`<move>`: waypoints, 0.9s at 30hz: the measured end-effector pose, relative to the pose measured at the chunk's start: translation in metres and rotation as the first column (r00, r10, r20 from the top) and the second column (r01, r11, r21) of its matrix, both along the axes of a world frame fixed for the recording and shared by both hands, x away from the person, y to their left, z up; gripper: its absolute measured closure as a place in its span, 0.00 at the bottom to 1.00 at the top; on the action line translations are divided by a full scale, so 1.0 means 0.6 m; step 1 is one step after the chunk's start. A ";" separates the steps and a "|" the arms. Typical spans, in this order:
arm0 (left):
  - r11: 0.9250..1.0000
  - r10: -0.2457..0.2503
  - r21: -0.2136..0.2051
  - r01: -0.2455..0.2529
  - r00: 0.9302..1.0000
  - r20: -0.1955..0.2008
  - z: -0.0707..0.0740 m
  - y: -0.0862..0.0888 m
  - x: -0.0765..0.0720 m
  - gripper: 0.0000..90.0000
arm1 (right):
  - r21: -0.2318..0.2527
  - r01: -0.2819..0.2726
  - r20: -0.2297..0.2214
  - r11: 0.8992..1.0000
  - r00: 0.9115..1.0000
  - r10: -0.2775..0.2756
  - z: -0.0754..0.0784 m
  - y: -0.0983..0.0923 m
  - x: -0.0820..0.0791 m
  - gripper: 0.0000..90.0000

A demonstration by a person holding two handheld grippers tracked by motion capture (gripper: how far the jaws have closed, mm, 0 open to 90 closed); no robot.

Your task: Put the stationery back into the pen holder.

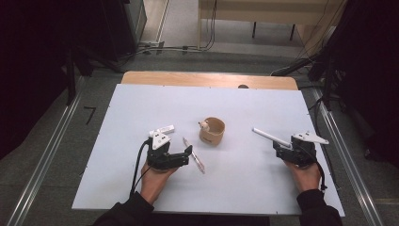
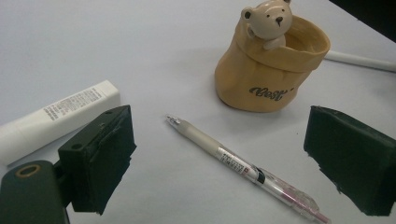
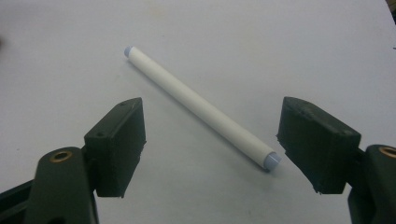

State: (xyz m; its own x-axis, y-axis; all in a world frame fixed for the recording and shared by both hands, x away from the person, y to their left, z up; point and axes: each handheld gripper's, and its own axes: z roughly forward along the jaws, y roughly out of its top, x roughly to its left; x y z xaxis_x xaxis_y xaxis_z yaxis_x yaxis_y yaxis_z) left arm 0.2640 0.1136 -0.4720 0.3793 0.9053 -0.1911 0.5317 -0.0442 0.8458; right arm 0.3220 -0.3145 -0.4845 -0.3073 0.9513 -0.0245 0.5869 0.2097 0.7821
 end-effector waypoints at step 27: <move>1.000 -0.005 -0.004 0.005 1.000 -0.007 -0.002 -0.001 0.002 0.10 | 0.020 -0.071 -0.074 0.997 0.995 0.073 -0.002 -0.003 0.063 0.40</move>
